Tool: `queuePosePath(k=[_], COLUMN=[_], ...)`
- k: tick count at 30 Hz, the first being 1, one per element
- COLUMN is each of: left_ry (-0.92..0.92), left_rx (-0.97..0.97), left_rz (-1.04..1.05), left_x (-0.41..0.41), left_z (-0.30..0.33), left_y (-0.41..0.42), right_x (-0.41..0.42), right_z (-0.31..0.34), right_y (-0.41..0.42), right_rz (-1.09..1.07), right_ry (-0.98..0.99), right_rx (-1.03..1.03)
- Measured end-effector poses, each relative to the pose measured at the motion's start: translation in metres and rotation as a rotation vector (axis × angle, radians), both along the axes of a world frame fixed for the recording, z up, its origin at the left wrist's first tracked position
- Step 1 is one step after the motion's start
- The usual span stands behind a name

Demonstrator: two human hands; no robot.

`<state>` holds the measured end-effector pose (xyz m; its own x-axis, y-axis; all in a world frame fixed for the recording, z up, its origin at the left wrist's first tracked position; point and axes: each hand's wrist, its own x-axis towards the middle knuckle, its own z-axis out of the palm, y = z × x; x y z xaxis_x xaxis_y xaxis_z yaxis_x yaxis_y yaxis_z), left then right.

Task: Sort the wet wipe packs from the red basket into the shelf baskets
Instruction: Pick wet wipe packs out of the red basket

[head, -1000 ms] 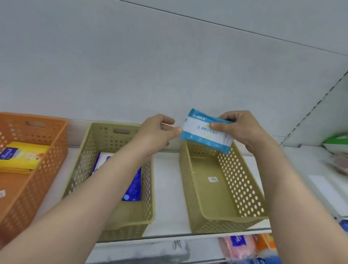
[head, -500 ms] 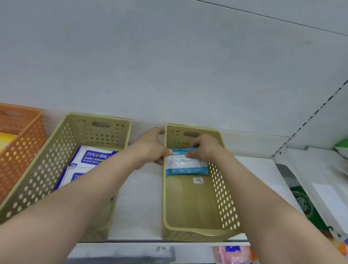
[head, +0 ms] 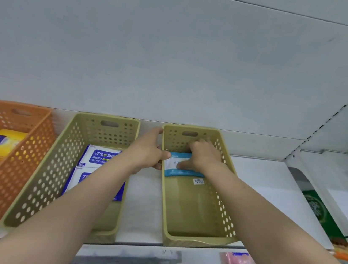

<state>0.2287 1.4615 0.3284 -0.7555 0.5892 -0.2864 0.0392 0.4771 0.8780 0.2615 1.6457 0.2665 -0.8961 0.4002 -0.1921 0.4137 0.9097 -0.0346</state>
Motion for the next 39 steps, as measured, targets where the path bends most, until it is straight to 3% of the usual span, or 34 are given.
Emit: queuePosePath(k=[7, 21, 26, 33, 39], left_ry=[0.008, 0.092, 0.19, 0.592, 0.847], left_rx=[-0.003, -0.068, -0.131, -0.239, -0.299], left_rz=[-0.011, 0.073, 0.079, 0.205, 0.357], left_x=[-0.001, 0.004, 0.001, -0.015, -0.005], left_z=[0.001, -0.001, 0.009, 0.067, 0.096], left_y=[0.002, 0.01, -0.004, -0.095, -0.239], right_x=[0.0, 0.0, -0.01, -0.013, -0.005], right_z=[0.001, 0.015, 0.058, 0.161, 0.19], right_y=[-0.006, -0.005, -0.01, -0.067, -0.2], right_rz=[0.034, 0.035, 0.074, 0.235, 0.425], right_ry=[-0.062, -0.143, -0.24, 0.072, 0.416], right_rx=[0.111, -0.049, -0.081, -0.056, -0.099])
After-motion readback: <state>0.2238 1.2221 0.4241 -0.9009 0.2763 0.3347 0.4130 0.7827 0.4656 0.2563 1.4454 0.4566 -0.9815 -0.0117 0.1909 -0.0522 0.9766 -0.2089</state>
